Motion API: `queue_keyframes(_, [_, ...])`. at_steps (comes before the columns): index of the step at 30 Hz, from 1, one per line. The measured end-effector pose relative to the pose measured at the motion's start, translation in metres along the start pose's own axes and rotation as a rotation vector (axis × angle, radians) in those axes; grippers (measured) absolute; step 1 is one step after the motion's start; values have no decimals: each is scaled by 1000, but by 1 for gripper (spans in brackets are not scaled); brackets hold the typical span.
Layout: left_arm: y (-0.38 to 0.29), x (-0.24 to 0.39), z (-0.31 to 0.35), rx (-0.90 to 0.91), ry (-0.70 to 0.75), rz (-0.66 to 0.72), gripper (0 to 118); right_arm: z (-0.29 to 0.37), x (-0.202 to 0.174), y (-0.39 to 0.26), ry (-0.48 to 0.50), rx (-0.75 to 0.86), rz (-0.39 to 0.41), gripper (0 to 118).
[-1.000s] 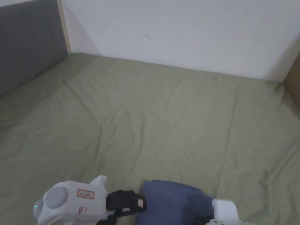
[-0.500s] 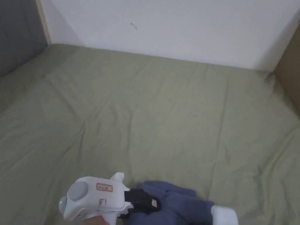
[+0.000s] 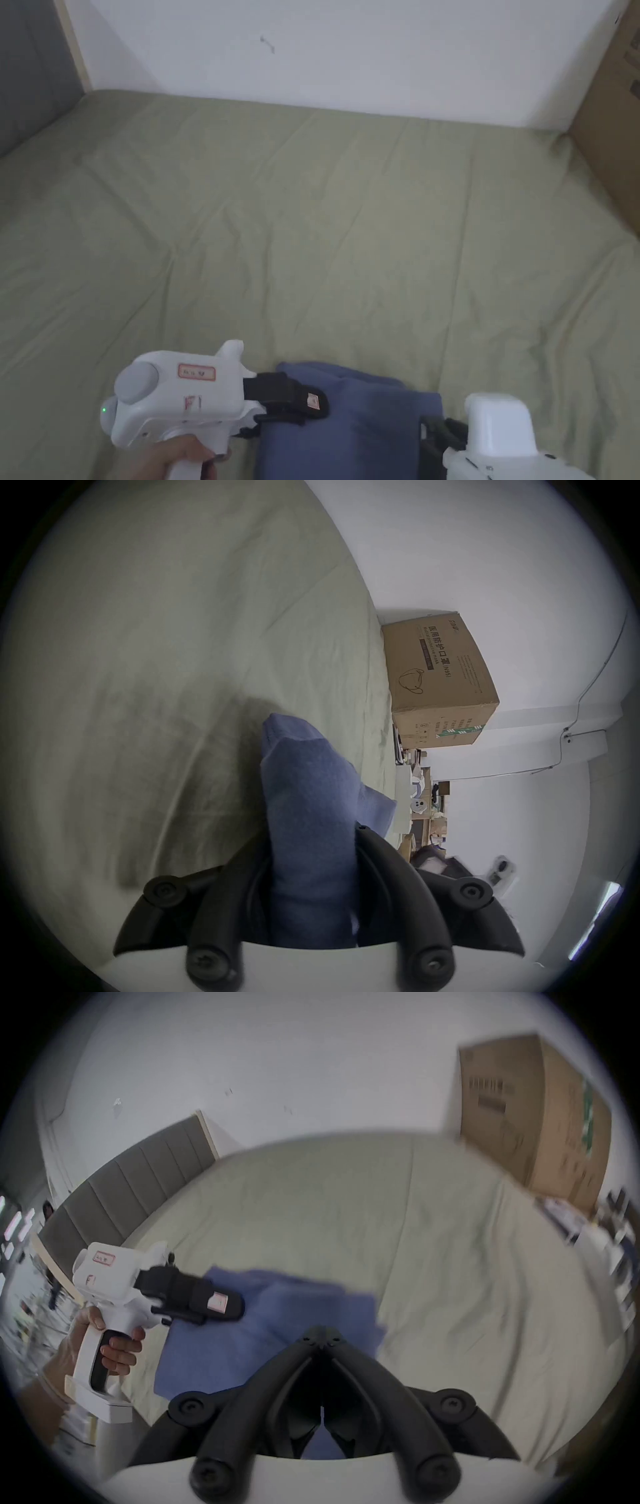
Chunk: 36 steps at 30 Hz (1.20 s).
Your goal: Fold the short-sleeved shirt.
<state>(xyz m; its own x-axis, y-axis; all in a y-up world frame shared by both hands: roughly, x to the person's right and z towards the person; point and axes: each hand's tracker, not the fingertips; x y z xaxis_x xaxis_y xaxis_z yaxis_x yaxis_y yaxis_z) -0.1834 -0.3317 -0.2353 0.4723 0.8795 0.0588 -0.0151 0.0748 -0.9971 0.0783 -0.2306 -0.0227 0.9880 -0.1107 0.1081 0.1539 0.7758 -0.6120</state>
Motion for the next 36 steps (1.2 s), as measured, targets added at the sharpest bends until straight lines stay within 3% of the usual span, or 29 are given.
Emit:
queue_keyframes(7, [28, -1, 67, 39, 140, -82, 20, 56, -50, 39, -99, 376, 44, 0])
queue_keyframes(11, [50, -4, 122, 57, 274, -109, 20, 60, -80, 60, -88, 479, 32, 0])
queue_keyframes(17, [98, -11, 220, 87, 536, -181, 20, 32, -114, 79, -76, 476, 92, 0])
queue_keyframes(24, [164, -27, 288, -4, 995, -367, 20, 7, -117, 91, -78, 430, 74, 0])
queue_keyframes(26, [179, -37, 298, -4, 1107, -344, 20, 1, -116, 92, -88, 402, 75, 0])
queue_keyframes(29, [194, -56, 308, -11, 1132, -345, 20, -4, -117, 91, -91, 359, 137, 0])
queue_keyframes(30, [197, -64, 311, -13, 1152, -330, 24, -5, -117, 90, -105, 344, 157, 0])
queue_keyframes(31, [197, -69, 313, 4, 1172, -333, 39, -4, -117, 89, -109, 336, 168, 0])
queue_keyframes(34, [191, -69, 310, -6, 1390, -442, 109, -9, -112, 87, -94, 311, 169, 0])
queue_keyframes(36, [183, -63, 317, 76, 1334, -435, 114, -14, -110, 86, -66, 274, 167, 0])
